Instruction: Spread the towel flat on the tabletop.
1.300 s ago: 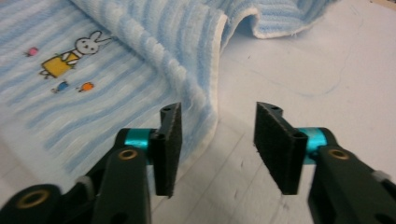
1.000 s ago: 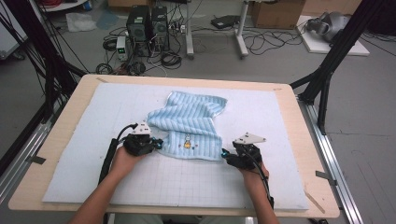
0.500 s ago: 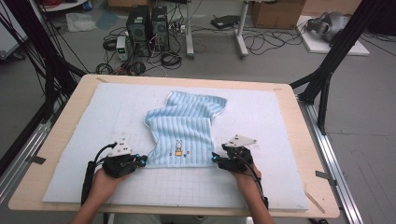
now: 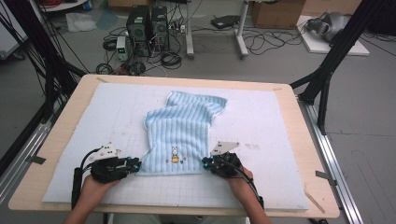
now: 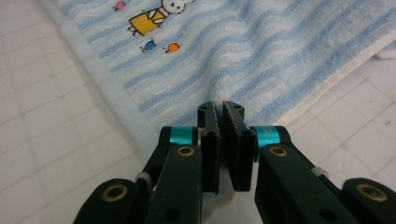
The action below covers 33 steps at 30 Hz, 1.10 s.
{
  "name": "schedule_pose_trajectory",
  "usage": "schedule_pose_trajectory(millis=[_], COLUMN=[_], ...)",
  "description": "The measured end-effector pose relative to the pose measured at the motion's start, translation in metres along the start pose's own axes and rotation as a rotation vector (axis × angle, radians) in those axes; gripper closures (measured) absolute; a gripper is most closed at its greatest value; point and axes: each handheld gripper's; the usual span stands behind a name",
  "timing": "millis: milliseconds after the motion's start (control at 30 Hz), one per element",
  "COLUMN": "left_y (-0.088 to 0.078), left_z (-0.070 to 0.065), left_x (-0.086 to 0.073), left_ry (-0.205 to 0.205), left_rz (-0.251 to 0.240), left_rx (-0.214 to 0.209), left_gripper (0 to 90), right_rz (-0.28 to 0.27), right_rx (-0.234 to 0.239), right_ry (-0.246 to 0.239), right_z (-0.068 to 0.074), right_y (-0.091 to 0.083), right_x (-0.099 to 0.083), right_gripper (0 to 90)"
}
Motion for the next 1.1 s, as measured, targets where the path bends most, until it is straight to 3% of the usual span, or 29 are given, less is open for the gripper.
schedule_pose_trajectory(millis=[33, 133, 167, 200, 333, 400, 500, 533, 567, 633, 700, 733, 767, 867, 933, 1000, 1067, 1100], left_y=[-0.001, -0.004, -0.005, -0.005, -0.003, 0.001, 0.013, 0.017, 0.022, 0.031, 0.040, 0.044, 0.048, 0.056, 0.060, 0.062, 0.061, 0.059], left_z=[0.001, 0.008, 0.009, 0.010, 0.013, 0.013, 0.012, 0.010, 0.008, 0.002, -0.005, -0.007, -0.009, -0.012, -0.014, -0.018, -0.020, -0.019], left_x=[0.000, -0.002, -0.002, -0.002, 0.000, 0.003, 0.007, 0.009, 0.011, 0.016, 0.020, 0.021, 0.023, 0.027, 0.029, 0.030, 0.030, 0.030], left_ry=[-0.004, -0.046, -0.057, -0.063, -0.068, -0.068, -0.077, -0.075, -0.067, -0.048, -0.016, -0.001, 0.009, 0.032, 0.052, 0.085, 0.114, 0.121], left_rz=[-0.013, -0.049, -0.052, -0.056, -0.070, -0.071, -0.069, -0.066, -0.058, -0.043, -0.022, -0.010, 0.008, 0.055, 0.109, 0.129, 0.140, 0.141], left_rx=[0.018, 0.064, 0.083, 0.089, 0.101, 0.102, 0.077, 0.068, 0.053, 0.024, 0.002, -0.004, -0.006, 0.007, 0.020, 0.044, 0.056, 0.025], left_gripper=[58.9, 52.7, 52.7, 51.3, 50.5, 49.6, 49.0, 48.8, 48.8, 48.9, 49.4, 50.1, 50.1, 48.5, 47.1, 48.3, 56.0, 65.7], right_rz=[0.018, 0.047, 0.047, 0.071, 0.103, 0.109, 0.036, -0.041, -0.041, -0.086, -0.084, -0.066, -0.066, -0.047, -0.037, -0.025, -0.017, -0.013], right_rx=[0.017, 0.045, 0.045, 0.075, 0.114, 0.125, 0.136, 0.116, 0.116, 0.080, 0.043, 0.019, 0.019, -0.033, -0.055, -0.062, -0.062, -0.058], right_ry=[0.001, -0.004, -0.004, -0.009, -0.017, -0.017, 0.057, 0.127, 0.127, 0.178, 0.169, 0.141, 0.141, 0.110, 0.110, 0.105, 0.095, 0.092], right_z=[0.000, 0.000, 0.000, 0.002, 0.004, 0.004, -0.003, -0.009, -0.009, -0.013, -0.013, -0.009, -0.009, -0.006, -0.007, -0.007, -0.006, -0.006], right_y=[-0.006, -0.017, -0.017, -0.026, -0.040, -0.049, -0.056, -0.057, -0.057, -0.055, -0.050, -0.042, -0.042, -0.026, -0.017, -0.012, -0.006, -0.005], right_x=[-0.004, -0.012, -0.012, -0.019, -0.031, -0.038, -0.040, -0.036, -0.036, -0.032, -0.028, -0.025, -0.025, -0.014, -0.010, -0.008, -0.006, -0.006], right_gripper=[85.3, 85.4, 85.4, 85.4, 85.3, 80.5, 61.2, 48.0, 48.0, 46.8, 47.2, 47.8, 47.8, 47.9, 48.0, 48.4, 54.0, 58.0])
Point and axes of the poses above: each handheld gripper's, and its own axes: y roughly forward along the jaws, x roughly out of its top, z roughly to its left, and after that the axes turned 12 degrees about y, right-handed
